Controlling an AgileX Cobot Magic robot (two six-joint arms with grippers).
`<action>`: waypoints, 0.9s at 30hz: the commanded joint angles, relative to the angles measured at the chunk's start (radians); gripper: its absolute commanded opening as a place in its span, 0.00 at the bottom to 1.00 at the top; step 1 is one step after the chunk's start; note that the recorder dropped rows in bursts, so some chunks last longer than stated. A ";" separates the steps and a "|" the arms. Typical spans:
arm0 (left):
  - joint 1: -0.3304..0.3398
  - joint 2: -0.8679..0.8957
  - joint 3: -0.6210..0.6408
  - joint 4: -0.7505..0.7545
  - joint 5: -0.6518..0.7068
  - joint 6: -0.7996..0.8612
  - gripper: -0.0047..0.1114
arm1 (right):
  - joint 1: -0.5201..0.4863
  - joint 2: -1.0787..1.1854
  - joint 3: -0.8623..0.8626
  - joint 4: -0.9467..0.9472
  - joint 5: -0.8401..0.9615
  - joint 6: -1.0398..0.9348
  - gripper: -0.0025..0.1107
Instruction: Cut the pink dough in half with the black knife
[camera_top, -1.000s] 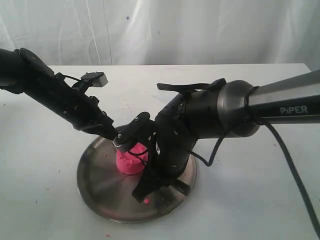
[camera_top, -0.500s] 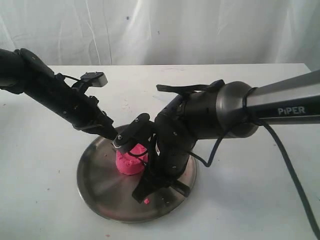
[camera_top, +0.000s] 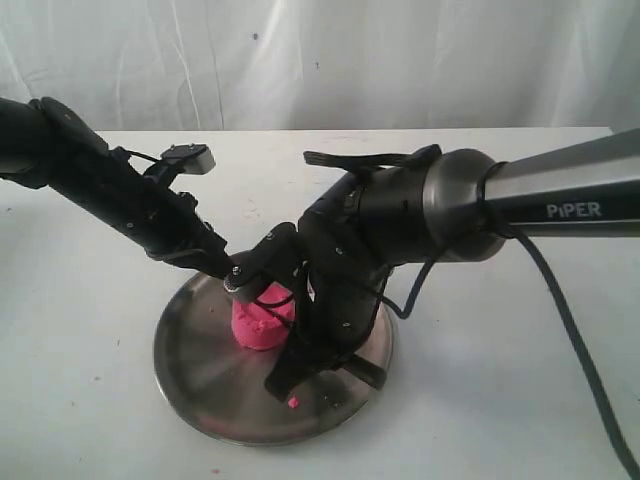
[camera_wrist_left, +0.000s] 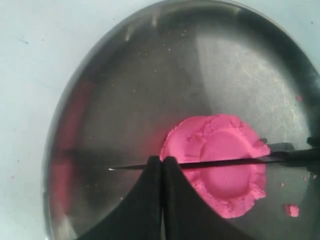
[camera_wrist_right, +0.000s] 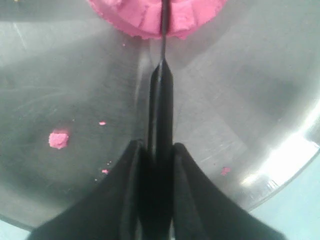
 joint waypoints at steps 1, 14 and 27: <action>-0.004 0.019 0.007 -0.006 0.016 -0.005 0.04 | 0.000 0.001 -0.021 -0.003 0.050 -0.013 0.08; -0.004 0.026 0.007 -0.009 0.018 -0.005 0.04 | 0.000 0.009 -0.021 -0.003 0.143 -0.013 0.08; -0.004 0.026 0.007 -0.011 0.020 -0.007 0.04 | 0.000 0.029 -0.021 -0.007 0.202 -0.013 0.08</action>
